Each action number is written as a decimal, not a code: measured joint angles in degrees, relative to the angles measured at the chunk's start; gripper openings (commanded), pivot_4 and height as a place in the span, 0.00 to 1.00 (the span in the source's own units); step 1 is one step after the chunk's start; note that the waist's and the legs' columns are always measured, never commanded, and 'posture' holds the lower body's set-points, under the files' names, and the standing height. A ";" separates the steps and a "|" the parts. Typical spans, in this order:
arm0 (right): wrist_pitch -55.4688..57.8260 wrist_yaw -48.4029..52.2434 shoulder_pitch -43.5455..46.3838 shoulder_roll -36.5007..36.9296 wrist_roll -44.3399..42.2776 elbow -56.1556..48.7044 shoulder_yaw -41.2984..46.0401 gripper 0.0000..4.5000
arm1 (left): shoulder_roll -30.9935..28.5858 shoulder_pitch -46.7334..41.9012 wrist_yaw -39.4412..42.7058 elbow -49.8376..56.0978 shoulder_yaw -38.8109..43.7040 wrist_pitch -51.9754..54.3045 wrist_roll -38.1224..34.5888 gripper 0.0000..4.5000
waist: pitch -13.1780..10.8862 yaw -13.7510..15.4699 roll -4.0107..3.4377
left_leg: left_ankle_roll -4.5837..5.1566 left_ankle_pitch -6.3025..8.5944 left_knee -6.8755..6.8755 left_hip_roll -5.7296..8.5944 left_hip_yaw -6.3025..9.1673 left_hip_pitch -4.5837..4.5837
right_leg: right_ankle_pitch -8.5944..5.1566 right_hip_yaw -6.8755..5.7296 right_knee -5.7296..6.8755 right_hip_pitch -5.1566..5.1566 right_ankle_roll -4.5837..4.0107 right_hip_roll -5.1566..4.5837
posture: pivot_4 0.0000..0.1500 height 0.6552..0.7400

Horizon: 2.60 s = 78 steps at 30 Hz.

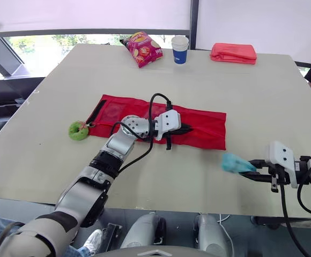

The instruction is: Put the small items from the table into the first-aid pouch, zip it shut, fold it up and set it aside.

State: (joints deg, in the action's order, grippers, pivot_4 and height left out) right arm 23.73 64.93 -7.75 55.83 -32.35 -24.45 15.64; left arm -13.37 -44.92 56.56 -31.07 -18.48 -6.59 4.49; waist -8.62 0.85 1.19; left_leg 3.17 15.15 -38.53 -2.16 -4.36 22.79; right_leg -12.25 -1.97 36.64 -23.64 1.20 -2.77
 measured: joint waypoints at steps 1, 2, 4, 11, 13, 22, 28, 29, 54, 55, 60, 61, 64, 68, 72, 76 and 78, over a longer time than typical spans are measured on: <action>0.37 -0.36 -0.01 -0.12 -0.22 -0.54 0.05 0.25 | 0.06 0.00 -0.07 0.00 -0.04 0.04 0.01 0.00 | 0.00 -0.02 0.01 | 0.00 0.00 0.00 -0.01 0.02 0.00 | -0.08 -0.01 0.00 0.01 0.13 0.00 | 1.00 1.00; 3.22 -2.98 -0.13 -0.64 -1.26 -3.07 0.21 0.25 | 0.44 0.00 -0.41 0.00 -0.10 0.32 0.10 0.00 | 0.00 -0.03 0.01 | 0.00 0.00 0.00 -0.01 0.02 0.00 | -0.08 0.00 0.00 0.01 0.13 0.00 | 1.00 1.00; 13.17 -12.92 0.43 -1.72 -2.61 -11.12 -0.66 0.25 | 1.62 0.00 -1.78 0.03 -0.24 1.86 0.67 0.00 | 0.00 -0.01 0.01 | 0.00 0.00 0.00 0.00 0.03 0.02 | -0.09 0.01 0.00 -0.01 0.12 -0.03 | 1.00 1.00; 33.10 -35.09 8.86 -8.33 0.13 -17.51 -9.27 0.25 | 3.65 0.11 -3.57 0.57 -1.32 4.62 1.12 0.00 | 0.00 0.05 0.02 | 0.01 0.00 0.01 0.01 0.04 0.11 | -0.13 0.00 -0.02 -0.07 0.02 -0.03 | 1.00 1.00; 38.46 -40.47 11.38 -11.98 1.48 -17.44 -11.55 0.25 | 3.76 0.16 -3.83 0.90 -1.45 5.22 1.11 0.00 | 0.00 0.01 0.04 | 0.01 0.00 0.01 0.01 0.04 0.14 | -0.11 0.00 -0.03 -0.10 -0.04 -0.03 | 1.00 1.00; 50.07 -49.53 16.64 -19.24 4.15 -16.47 -16.44 0.25 | 4.47 1.88 -4.04 6.53 -2.44 7.85 1.04 0.00 | 0.01 -0.10 0.01 | 0.01 0.01 0.02 0.02 0.05 0.14 | -0.09 -0.02 -0.02 -0.10 0.11 0.00 | 1.00 1.00; 54.55 -50.50 20.72 -21.15 4.71 -15.24 -18.11 0.25 | 4.89 3.87 -4.53 10.69 -2.65 10.77 1.04 0.00 | 0.01 -0.13 0.01 | 0.02 0.01 0.02 0.01 0.08 0.14 | -0.09 -0.04 -0.02 -0.10 0.11 0.01 | 1.00 1.00; 55.14 -50.89 21.14 -22.10 4.86 -14.99 -17.93 0.25 | 4.84 4.20 -4.51 11.28 -2.73 11.05 1.04 0.00 | 0.01 -0.13 0.01 | 0.02 0.01 0.02 0.01 0.08 0.14 | -0.09 -0.04 -0.02 -0.10 0.11 0.02 | 1.00 1.00; 54.36 -72.68 30.03 -59.36 20.27 -3.69 -2.21 0.65 | 5.54 6.14 -3.86 14.47 -5.70 11.24 0.96 0.00 | 0.04 -0.64 -0.08 | 0.01 0.00 0.10 0.02 0.03 0.13 | -0.08 0.01 0.05 -0.17 0.11 0.03 | 1.00 1.00; 54.36 -72.46 30.03 -59.14 20.30 -3.69 -2.21 0.73 | 5.54 6.04 -3.93 14.44 -5.69 11.21 0.97 0.00 | 0.04 -0.71 -0.09 | 0.01 0.00 0.10 0.02 0.03 0.13 | -0.08 0.00 0.05 -0.17 0.11 0.03 | 1.00 1.00; 58.29 -67.58 27.13 -49.60 19.32 -8.96 -3.70 0.88 | 7.92 3.45 -4.28 10.05 -6.43 8.95 0.78 0.00 | 0.05 -0.27 -0.11 | 0.02 0.01 0.13 0.06 0.04 0.19 | -0.08 0.00 -0.08 -0.16 0.11 0.00 | 1.00 1.00; 59.25 -66.55 26.75 -47.52 19.03 -9.93 -3.91 0.88 | 8.64 3.11 -4.28 9.18 -6.73 8.40 0.48 0.00 | 0.05 -0.33 -0.11 | 0.03 0.01 0.13 0.05 0.04 0.20 | -0.08 0.02 -0.13 -0.16 0.12 0.01 | 1.00 1.00; 61.84 -63.21 25.24 -41.75 18.01 -13.18 -3.68 0.88 | 10.51 1.45 -4.15 6.34 -8.18 6.31 -0.27 0.00 | 0.03 -0.26 -0.14 | 0.03 0.01 0.16 0.04 0.08 0.21 | -0.11 -0.01 -0.14 -0.18 0.12 0.03 | 1.00 1.00; 62.62 -60.51 24.11 -38.47 17.71 -14.74 -2.38 0.88 | 11.73 -0.41 -4.13 3.08 -9.41 3.85 -0.73 0.00 | 0.04 -0.54 -0.15 | 0.03 0.01 0.19 -0.01 0.12 0.18 | -0.12 -0.01 -0.13 -0.19 0.13 0.12 | 1.00 1.00; 61.91 -60.25 23.68 -38.17 17.72 -14.71 -2.48 0.88 | 11.92 -0.59 -4.15 2.18 -9.56 2.88 -1.18 0.00 | 0.04 -0.89 -0.14 | 0.03 0.01 0.19 -0.01 0.12 0.20 | -0.12 0.00 -0.12 -0.22 0.14 0.11 | 1.00 1.00; 60.11 -60.25 23.14 -38.26 18.21 -14.22 -3.66 0.88 | 11.91 -0.57 -4.16 2.12 -9.48 2.81 -1.44 0.00 | 0.04 -1.09 -0.14 | 0.03 0.01 0.19 0.02 0.08 0.22 | -0.11 0.03 -0.14 -0.23 0.15 0.07 | 1.00 1.00; 58.53 -60.28 22.79 -38.36 18.72 -13.58 -4.45 0.88 | 11.87 -0.56 -4.18 1.85 -9.29 2.93 -1.43 0.00 | 0.04 -1.20 -0.14 | 0.03 0.01 0.19 0.02 0.08 0.23 | -0.11 0.03 -0.15 -0.24 0.15 0.07 | 1.00 1.00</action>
State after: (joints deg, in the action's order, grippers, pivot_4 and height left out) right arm 82.25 4.65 15.04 17.47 -13.63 -38.03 11.19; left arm -1.50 -45.49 52.38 -29.22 -27.77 -3.66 3.05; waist -8.58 -0.35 1.04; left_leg 3.20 15.17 -38.34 -2.13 -4.28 23.01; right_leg -12.37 -1.93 36.49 -23.88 1.35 -2.70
